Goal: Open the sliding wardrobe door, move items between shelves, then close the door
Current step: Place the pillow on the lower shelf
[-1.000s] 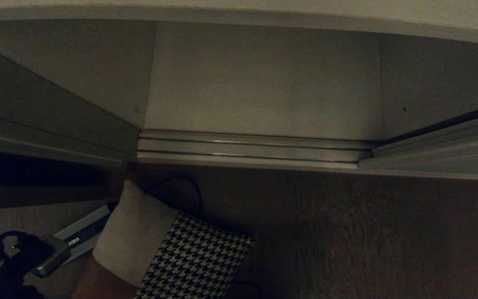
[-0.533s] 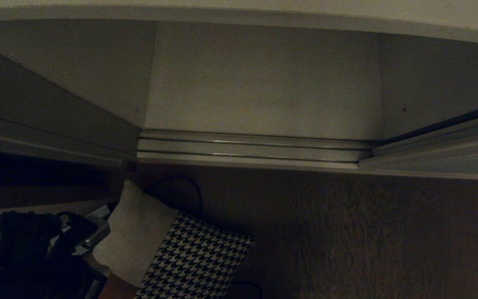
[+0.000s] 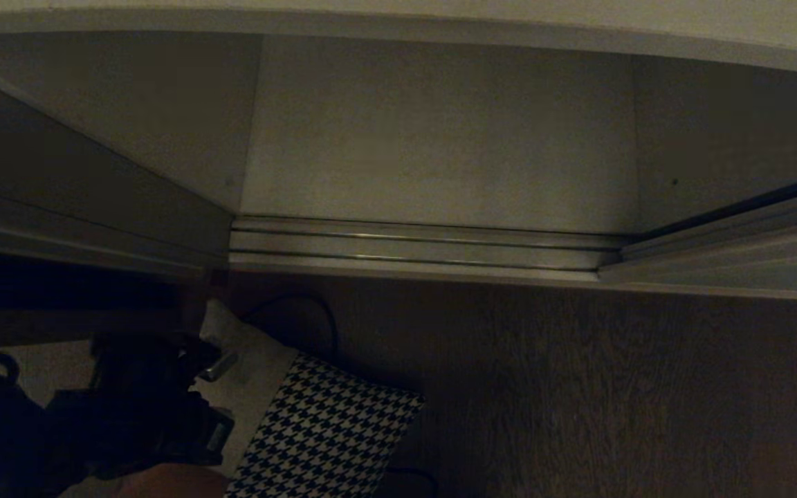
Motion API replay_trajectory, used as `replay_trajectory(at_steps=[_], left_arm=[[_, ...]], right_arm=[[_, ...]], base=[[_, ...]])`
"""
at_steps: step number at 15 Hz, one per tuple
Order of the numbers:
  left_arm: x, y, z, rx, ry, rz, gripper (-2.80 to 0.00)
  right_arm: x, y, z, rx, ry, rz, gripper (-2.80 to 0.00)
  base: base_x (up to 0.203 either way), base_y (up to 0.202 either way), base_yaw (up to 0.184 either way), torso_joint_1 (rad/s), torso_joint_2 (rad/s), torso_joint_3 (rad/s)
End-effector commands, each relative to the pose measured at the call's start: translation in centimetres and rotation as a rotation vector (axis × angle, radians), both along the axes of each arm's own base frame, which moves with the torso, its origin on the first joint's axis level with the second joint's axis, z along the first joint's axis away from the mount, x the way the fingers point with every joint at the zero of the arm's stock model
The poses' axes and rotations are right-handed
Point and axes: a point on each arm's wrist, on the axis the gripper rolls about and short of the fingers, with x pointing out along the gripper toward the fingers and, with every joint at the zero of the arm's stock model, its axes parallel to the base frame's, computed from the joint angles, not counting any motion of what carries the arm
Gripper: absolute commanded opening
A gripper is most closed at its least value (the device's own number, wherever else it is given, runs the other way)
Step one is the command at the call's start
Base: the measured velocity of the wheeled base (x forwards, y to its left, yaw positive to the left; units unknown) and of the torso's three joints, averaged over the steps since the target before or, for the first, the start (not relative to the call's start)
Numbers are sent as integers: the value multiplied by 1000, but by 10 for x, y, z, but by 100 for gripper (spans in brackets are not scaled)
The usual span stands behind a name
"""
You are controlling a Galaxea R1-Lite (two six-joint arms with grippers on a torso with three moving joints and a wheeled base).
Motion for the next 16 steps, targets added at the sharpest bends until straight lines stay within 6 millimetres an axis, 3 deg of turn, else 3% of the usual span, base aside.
replay_trajectory(at_steps=[1, 2, 3, 6, 16], left_arm=[[9, -7, -15, 7, 42, -27, -280], [14, -8, -20, 7, 49, -28, -280], [20, -8, -26, 2, 38, -23, 0], [37, -12, -28, -47, -99, 3, 0], [55, -37, -56, -117, -231, -39, 0]], right_arm=[[0, 0, -1, -1, 3, 1, -280], [0, 0, -1, -1, 3, 1, -280], [0, 0, -1, -1, 3, 1, -280], [0, 0, -1, -1, 3, 1, -280], [0, 0, -1, -1, 3, 1, -280]], base=[[0, 0, 0, 0, 0, 0], [0, 0, 0, 0, 0, 0], [0, 0, 0, 0, 0, 0], [0, 0, 0, 0, 0, 0], [0, 0, 0, 0, 0, 0]])
